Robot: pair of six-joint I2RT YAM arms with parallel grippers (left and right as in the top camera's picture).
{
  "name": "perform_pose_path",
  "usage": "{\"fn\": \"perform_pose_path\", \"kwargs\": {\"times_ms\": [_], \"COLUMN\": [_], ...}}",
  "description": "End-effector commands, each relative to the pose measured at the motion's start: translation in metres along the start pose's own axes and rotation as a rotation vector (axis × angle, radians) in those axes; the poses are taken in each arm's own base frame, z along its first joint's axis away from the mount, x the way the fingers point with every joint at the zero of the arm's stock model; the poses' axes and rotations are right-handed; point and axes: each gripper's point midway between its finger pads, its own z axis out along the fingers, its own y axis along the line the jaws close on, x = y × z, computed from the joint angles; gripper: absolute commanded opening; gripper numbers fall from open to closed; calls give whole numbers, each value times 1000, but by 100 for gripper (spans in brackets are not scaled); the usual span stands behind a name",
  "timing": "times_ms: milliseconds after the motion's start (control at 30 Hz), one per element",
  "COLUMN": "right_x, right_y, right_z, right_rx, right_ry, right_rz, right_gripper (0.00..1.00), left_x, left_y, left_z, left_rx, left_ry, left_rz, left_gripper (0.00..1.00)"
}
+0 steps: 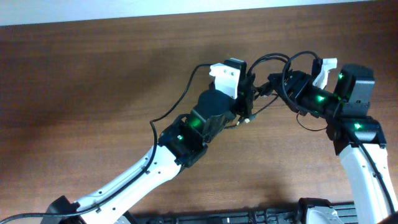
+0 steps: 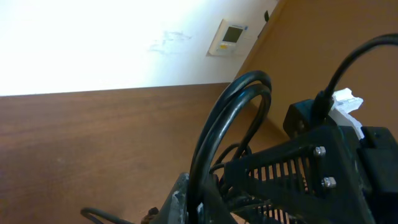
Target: Untangle cables
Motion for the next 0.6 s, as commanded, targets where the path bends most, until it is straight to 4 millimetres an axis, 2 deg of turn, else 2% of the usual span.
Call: {"fn": "perform_pose_path", "kwargs": {"times_ms": [0, 33, 100, 233, 433, 467, 500, 533, 567], "right_x": [5, 4, 3, -2, -9, -9, -9, -8, -8], "right_y": [13, 13, 12, 8, -3, -3, -3, -3, -4], "right_z": [-3, -3, -3, -3, -3, -3, -3, -3, -3], "right_rx": [-43, -40, -33, -11, 44, 45, 45, 46, 49], "right_ry": [24, 23, 14, -13, -59, -59, -59, -59, -56], "right_rz": [21, 23, 23, 14, 25, 25, 25, 25, 30], "right_gripper": [39, 30, 19, 18, 18, 17, 8, 4, 4], "left_x": [-19, -23, -26, -17, -8, -8, -7, -8, -9], "left_y": [-5, -8, -15, -31, -53, -54, -55, -56, -56], "left_z": [-2, -2, -3, -5, -8, -8, -8, -8, -9], "left_rx": [16, 25, 43, 74, 189, 196, 203, 207, 207], "left_ry": [-64, -79, -98, -82, -58, -57, -56, -61, -64], "left_rz": [45, 43, 74, 228, 323, 323, 328, 337, 337], "left_gripper": [0, 0, 0, 0, 0, 0, 0, 0, 0]}}
